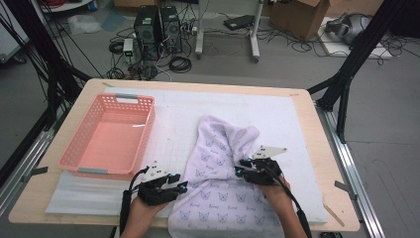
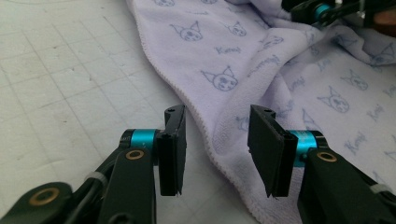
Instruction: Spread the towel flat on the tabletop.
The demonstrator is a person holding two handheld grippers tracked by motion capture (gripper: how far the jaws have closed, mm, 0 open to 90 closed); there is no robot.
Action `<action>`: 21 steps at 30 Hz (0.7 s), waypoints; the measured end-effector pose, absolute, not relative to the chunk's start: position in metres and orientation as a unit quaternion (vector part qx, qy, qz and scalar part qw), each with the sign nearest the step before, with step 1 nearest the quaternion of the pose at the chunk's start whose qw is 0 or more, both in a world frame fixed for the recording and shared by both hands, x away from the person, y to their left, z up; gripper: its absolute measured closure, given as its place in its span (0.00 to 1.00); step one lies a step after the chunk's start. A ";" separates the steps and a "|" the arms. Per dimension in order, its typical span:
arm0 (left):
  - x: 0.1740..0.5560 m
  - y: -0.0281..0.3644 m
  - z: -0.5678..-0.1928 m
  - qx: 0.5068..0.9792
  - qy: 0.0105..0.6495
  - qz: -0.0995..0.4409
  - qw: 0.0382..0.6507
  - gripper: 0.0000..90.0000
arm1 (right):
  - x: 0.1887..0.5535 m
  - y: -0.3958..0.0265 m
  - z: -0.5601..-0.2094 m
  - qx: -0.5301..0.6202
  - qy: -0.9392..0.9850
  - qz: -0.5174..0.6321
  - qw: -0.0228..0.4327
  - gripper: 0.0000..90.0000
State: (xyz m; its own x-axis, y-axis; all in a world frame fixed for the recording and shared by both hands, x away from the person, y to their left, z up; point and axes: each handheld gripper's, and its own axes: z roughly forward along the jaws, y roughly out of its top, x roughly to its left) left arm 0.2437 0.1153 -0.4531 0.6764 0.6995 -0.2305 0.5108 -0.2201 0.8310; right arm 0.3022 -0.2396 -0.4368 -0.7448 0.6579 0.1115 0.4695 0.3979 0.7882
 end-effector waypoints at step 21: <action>0.246 0.117 -0.452 0.767 0.395 0.095 0.497 0.63 | 0.330 -0.262 -0.444 0.424 0.793 0.424 0.107 0.96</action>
State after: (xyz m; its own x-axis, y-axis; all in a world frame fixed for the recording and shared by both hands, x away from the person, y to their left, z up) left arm 0.2456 0.1170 -0.4520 0.6701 0.6998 -0.2473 0.5119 -0.1944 0.8368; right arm 0.3304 -0.2618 -0.4441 -0.6168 0.7639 0.1900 0.5823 0.2804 0.7630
